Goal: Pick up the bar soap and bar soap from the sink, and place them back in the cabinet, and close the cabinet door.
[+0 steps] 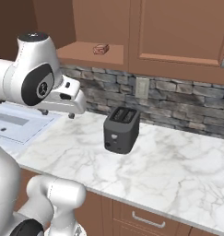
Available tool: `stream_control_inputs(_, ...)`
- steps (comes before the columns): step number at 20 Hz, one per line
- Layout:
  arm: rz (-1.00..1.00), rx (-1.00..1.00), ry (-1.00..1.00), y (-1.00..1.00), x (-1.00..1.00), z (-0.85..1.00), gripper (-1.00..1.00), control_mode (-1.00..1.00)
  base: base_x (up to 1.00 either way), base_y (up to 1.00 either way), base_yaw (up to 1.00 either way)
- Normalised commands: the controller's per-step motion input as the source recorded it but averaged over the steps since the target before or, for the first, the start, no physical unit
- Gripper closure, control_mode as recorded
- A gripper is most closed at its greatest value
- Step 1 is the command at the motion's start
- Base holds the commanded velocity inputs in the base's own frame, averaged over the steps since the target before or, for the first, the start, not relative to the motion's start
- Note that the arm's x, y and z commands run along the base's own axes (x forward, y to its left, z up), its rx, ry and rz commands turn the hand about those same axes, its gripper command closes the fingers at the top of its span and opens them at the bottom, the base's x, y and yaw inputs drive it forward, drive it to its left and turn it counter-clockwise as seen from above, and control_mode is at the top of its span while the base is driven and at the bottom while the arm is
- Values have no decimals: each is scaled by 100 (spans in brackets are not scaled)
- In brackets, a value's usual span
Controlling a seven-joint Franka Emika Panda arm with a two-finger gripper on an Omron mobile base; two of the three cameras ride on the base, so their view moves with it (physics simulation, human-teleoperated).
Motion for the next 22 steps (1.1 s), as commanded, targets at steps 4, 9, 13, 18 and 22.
stream_control_inputs(4,0,0,0,0,0,0,-100,100,-74,0,0)
stream_control_inputs(9,0,0,0,0,0,0,-100,100,-94,0,0)
stream_control_inputs(13,0,0,0,0,0,0,-100,100,-73,20,0)
stream_control_inputs(18,0,0,0,0,0,0,-100,100,-35,71,0)
stream_control_inputs(22,0,0,0,0,0,0,-100,100,3,84,-3)
